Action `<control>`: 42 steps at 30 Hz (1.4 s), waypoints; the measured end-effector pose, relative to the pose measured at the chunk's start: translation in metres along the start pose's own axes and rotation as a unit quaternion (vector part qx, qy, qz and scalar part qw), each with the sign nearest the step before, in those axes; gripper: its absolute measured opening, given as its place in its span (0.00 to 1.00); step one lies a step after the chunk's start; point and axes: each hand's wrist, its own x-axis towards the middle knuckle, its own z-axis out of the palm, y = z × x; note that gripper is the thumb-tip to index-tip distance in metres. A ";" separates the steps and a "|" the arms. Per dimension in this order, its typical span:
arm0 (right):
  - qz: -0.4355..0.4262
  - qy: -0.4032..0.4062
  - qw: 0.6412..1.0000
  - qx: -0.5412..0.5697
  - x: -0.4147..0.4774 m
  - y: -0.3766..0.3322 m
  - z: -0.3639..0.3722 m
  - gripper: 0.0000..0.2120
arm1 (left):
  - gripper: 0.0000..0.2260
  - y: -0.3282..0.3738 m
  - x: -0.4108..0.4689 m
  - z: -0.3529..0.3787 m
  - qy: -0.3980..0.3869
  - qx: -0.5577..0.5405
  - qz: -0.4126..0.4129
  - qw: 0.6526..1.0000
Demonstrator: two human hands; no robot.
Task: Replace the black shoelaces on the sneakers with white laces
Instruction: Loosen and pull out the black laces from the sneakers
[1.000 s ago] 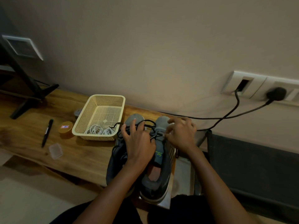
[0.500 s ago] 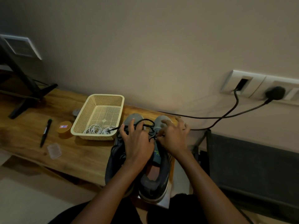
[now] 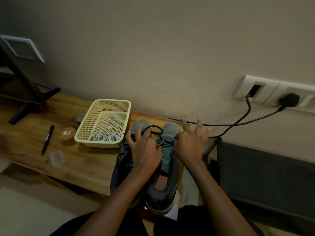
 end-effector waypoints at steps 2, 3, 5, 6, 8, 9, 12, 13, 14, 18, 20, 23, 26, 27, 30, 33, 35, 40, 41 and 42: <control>-0.039 -0.015 0.999 0.012 -0.002 -0.007 0.001 0.07 | 0.12 0.000 0.000 0.000 -0.001 0.003 0.004 1.000; -0.046 -0.028 0.998 0.023 -0.002 -0.009 0.002 0.09 | 0.12 0.000 0.000 0.001 0.000 0.005 0.005 1.000; -0.046 -0.028 0.998 0.045 -0.002 -0.009 0.004 0.09 | 0.12 -0.001 0.000 0.001 0.004 0.008 0.006 1.000; -0.046 -0.015 0.997 0.053 -0.002 -0.008 0.003 0.07 | 0.12 -0.001 0.000 0.001 0.004 0.009 0.005 1.000; -0.039 0.000 0.998 0.055 0.001 -0.001 0.000 0.07 | 0.12 -0.001 -0.001 0.000 0.005 0.009 0.002 1.000; -0.030 0.002 0.998 0.049 0.003 0.004 -0.003 0.07 | 0.12 -0.001 -0.001 0.000 0.005 0.008 0.000 1.000; 0.022 -0.004 0.999 0.033 0.008 0.017 -0.008 0.06 | 0.12 -0.002 -0.001 0.000 0.004 -0.003 -0.005 1.000; 0.047 -0.008 0.998 0.032 0.007 0.018 -0.007 0.07 | 0.12 -0.001 -0.001 0.000 0.002 -0.004 -0.003 1.000; 0.068 -0.010 0.997 0.028 0.006 0.018 -0.006 0.08 | 0.12 -0.001 -0.001 0.000 0.002 -0.005 -0.002 1.000; 0.036 -0.006 0.999 0.012 0.004 0.008 -0.002 0.09 | 0.12 -0.001 -0.001 0.001 0.002 -0.007 -0.002 1.000; -0.014 -0.021 0.999 0.042 0.005 0.003 0.001 0.10 | 0.13 -0.001 0.000 0.001 0.000 -0.003 0.000 1.000; -0.049 -0.030 0.996 0.070 0.002 -0.004 0.007 0.07 | 0.13 -0.001 0.000 0.001 0.001 0.003 0.002 1.000; -0.057 -0.019 0.995 0.077 0.002 -0.002 0.004 0.06 | 0.12 -0.001 -0.001 0.000 0.004 0.003 0.002 1.000; -0.056 -0.020 0.995 0.075 0.003 0.002 0.001 0.06 | 0.12 -0.001 -0.001 0.000 0.007 0.001 0.002 1.000; -0.015 -0.013 0.998 0.060 0.007 0.016 -0.009 0.06 | 0.12 -0.002 -0.001 0.000 0.008 -0.009 -0.002 1.000; 0.076 -0.006 0.993 0.090 0.007 0.023 -0.013 0.08 | 0.12 -0.001 -0.001 -0.001 0.004 -0.012 -0.005 1.000; 0.086 -0.015 0.993 0.084 0.006 0.023 -0.012 0.10 | 0.11 -0.001 -0.001 -0.001 0.002 -0.013 -0.006 1.000; -0.027 -0.044 0.993 0.105 0.005 0.009 -0.004 0.08 | 0.11 -0.005 -0.001 0.000 -0.010 -0.018 -0.008 1.000; -0.042 -0.047 0.993 0.098 0.003 0.004 -0.002 0.07 | 0.10 -0.005 -0.001 0.000 -0.010 -0.019 -0.008 1.000; -0.052 -0.043 0.994 0.090 0.002 -0.001 0.001 0.07 | 0.10 -0.005 -0.001 0.000 -0.009 -0.021 -0.007 1.000</control>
